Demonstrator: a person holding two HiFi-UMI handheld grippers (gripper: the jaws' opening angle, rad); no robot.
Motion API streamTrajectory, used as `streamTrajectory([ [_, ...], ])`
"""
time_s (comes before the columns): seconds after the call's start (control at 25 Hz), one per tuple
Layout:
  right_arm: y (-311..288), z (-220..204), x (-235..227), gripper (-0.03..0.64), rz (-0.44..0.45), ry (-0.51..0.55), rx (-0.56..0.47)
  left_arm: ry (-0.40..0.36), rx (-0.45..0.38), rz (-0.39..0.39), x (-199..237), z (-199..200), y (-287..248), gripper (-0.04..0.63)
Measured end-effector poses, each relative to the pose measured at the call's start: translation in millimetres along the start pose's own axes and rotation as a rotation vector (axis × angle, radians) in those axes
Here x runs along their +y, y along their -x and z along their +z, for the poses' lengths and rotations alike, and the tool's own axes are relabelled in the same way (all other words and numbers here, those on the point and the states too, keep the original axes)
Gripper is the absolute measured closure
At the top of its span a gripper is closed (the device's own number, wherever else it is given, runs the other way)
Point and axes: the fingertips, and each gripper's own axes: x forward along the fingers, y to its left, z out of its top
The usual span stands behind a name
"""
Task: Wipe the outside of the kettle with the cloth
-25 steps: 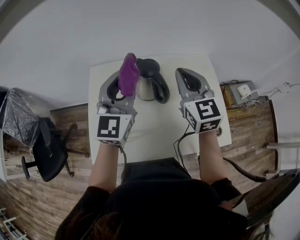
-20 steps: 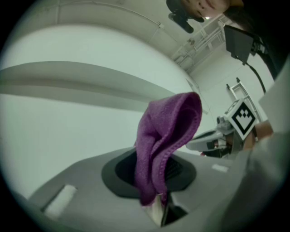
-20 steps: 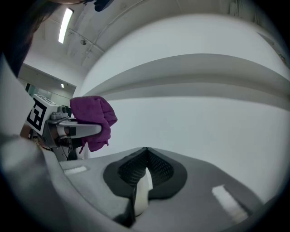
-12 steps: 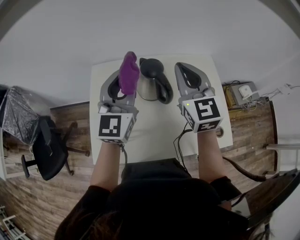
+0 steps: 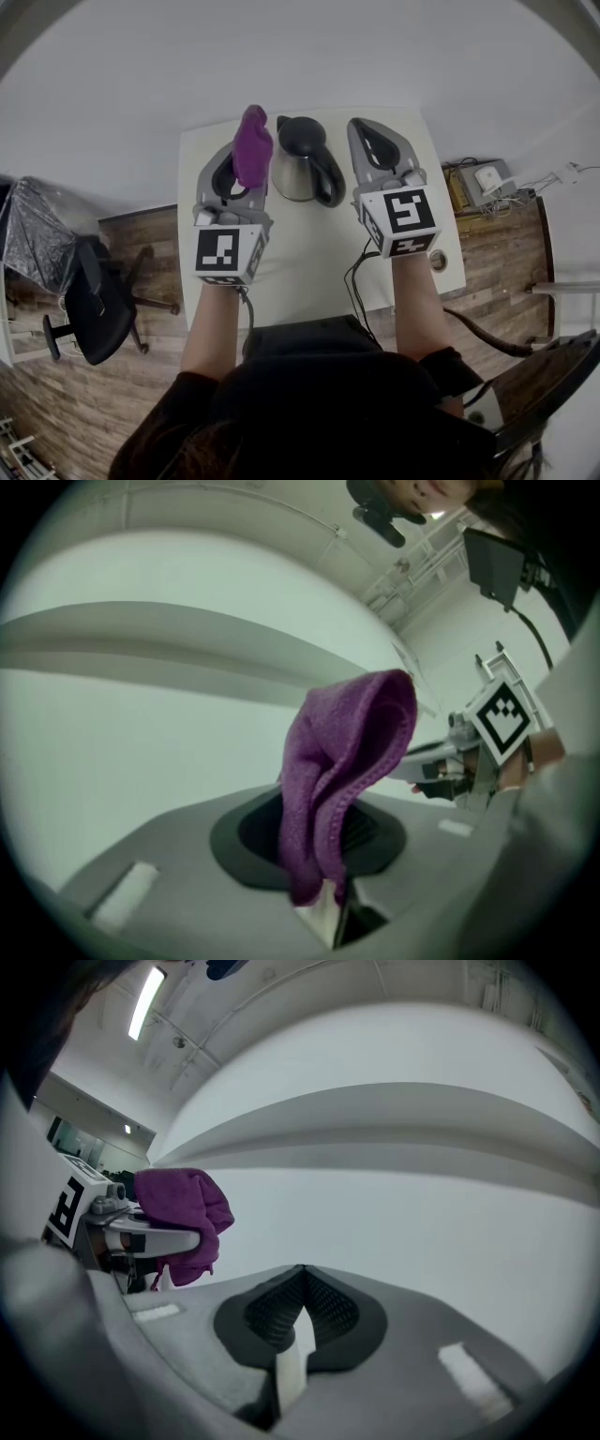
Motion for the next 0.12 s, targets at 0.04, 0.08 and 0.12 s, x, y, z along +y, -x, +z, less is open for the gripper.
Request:
streamTrajectory([
  [0.04,0.4,-1.9,0.1,0.616,-0.002,0.0,0.005,0.0,0.003,-0.001,0.3,-1.0,0.3,0.497],
  [0.08,0.8,-3.6,0.1,0.617,-0.005,0.0,0.011,0.0,0.006,-0.002,0.6,-1.9,0.7,0.497],
  [0.12,1.3,-5.2,0.1,0.617,-0.007,0.0,0.016,0.0,0.008,-0.003,0.9,-2.6,1.2,0.497],
])
